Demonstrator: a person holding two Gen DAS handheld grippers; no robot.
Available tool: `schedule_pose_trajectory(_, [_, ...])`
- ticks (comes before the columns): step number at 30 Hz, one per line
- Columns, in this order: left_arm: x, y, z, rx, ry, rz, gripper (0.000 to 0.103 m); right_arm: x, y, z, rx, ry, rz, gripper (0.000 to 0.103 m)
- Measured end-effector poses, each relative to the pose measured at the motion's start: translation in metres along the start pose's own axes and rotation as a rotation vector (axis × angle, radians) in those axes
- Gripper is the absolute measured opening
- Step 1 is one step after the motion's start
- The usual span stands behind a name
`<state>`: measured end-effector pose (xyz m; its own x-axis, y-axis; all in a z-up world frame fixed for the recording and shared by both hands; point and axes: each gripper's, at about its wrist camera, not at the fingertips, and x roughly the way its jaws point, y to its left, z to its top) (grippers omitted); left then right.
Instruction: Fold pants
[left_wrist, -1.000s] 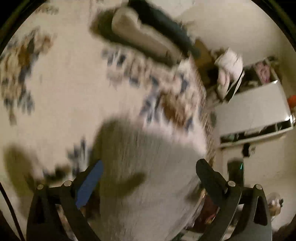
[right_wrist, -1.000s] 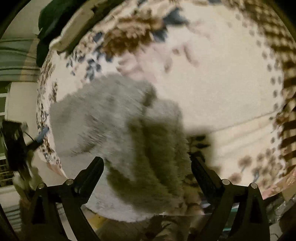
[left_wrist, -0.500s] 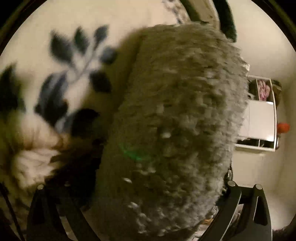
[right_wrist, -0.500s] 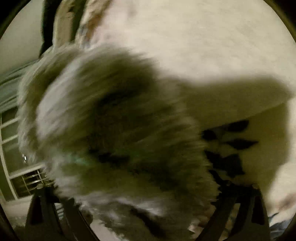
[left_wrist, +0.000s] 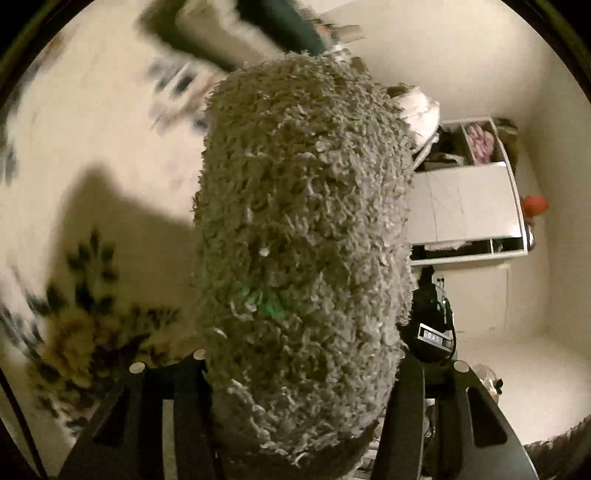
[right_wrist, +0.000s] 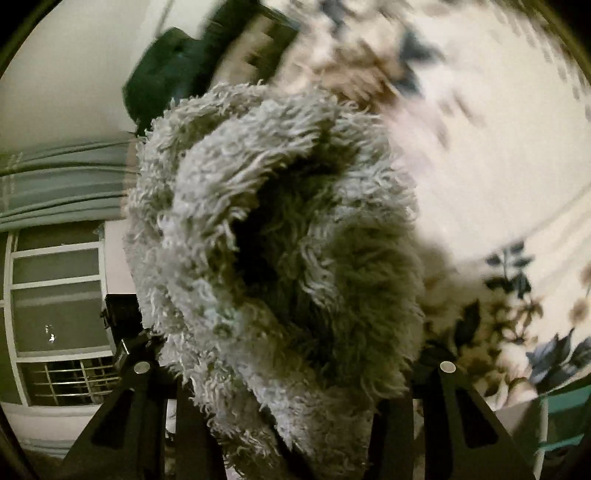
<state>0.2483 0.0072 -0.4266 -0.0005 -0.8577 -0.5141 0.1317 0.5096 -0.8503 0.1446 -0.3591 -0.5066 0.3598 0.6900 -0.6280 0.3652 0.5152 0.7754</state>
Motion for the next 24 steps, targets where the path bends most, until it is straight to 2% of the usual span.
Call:
schedule_pose_trajectory(4, [-0.030,-0.060,0.055,0.032,-0.036,0.032,0.047,-0.032,0.072,0.031,-0.065,-0.033,-0.006,0.044])
schedule_pose_trajectory(9, [-0.051,-0.114,0.154,0.054,-0.112,0.063,0.047,-0.052,0.159,0.120,-0.140,-0.061,-0.017,0.044])
schedule_pose_trajectory(14, [-0.049,-0.130,0.265,0.060,-0.186,0.093,0.048,-0.029,0.219,0.241,-0.174,-0.072,0.013,0.044])
schedule_pose_trajectory(17, [-0.040,-0.115,0.325,0.047,-0.199,0.130,0.049,-0.003,0.238,0.299,-0.190,-0.057,0.012,0.045])
schedule_pose_trajectory(18, [-0.038,-0.107,0.339,0.041,-0.195,0.141,0.055,0.009,0.241,0.318,-0.189,-0.048,0.005,0.046])
schedule_pose_trajectory(19, [-0.035,-0.094,0.355,0.035,-0.182,0.181,0.062,0.024,0.242,0.335,-0.192,-0.033,-0.013,0.053])
schedule_pose_trajectory(20, [-0.032,-0.079,0.368,0.030,-0.168,0.253,0.067,0.037,0.242,0.353,-0.195,-0.022,-0.045,0.063])
schedule_pose_trajectory(21, [-0.026,-0.063,0.373,0.020,-0.152,0.320,0.072,0.051,0.242,0.378,-0.197,-0.023,-0.125,0.070])
schedule_pose_trajectory(22, [-0.016,-0.049,0.383,0.009,-0.128,0.396,0.072,0.064,0.238,0.393,-0.200,-0.017,-0.178,0.083])
schedule_pose_trajectory(23, [-0.008,-0.033,0.388,-0.008,-0.111,0.463,0.072,0.076,0.231,0.401,-0.195,0.000,-0.220,0.087])
schedule_pose_trajectory(24, [-0.001,-0.022,0.387,-0.012,-0.099,0.509,0.072,0.087,0.220,0.416,-0.180,0.033,-0.272,0.087])
